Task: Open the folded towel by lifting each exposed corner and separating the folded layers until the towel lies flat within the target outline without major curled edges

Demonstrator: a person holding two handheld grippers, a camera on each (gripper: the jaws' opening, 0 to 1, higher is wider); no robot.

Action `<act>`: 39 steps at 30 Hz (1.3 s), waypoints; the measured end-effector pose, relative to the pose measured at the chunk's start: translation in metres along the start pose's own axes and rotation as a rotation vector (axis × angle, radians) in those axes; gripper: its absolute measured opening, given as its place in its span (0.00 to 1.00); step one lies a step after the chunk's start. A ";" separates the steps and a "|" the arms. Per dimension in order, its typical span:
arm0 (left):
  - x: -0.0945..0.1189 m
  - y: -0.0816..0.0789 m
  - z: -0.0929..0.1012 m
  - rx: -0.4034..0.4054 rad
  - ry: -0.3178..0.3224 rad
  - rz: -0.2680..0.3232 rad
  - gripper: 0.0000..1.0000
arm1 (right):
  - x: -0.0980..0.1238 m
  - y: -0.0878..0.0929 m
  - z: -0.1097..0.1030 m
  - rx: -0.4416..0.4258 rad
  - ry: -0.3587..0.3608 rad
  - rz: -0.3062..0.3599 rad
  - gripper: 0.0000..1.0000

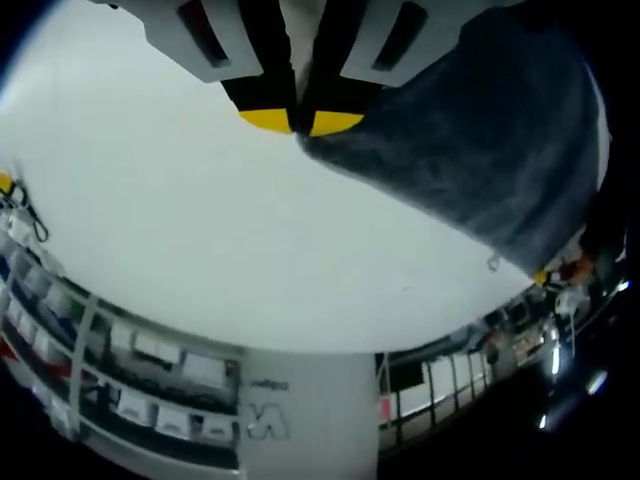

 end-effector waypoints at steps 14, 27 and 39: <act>-0.009 -0.003 -0.012 -0.069 -0.031 0.006 0.02 | -0.008 -0.002 -0.001 0.002 0.018 0.035 0.00; -0.027 -0.020 -0.030 -0.114 -0.078 0.023 0.02 | -0.016 -0.008 0.013 -0.008 0.036 0.050 0.00; -0.030 -0.017 -0.036 -0.107 -0.091 0.030 0.02 | -0.027 -0.015 0.014 0.008 0.068 0.084 0.00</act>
Point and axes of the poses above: the point that each gripper's makers call its tool centre point, and the gripper's own axes: x roughly backward along the fingers, z roughly to its right, y roughly out of its underside, the point moved 6 cm from there along x, roughly backward along the fingers, and after that the axes turned 11 degrees about y, right-handed, at the moved point
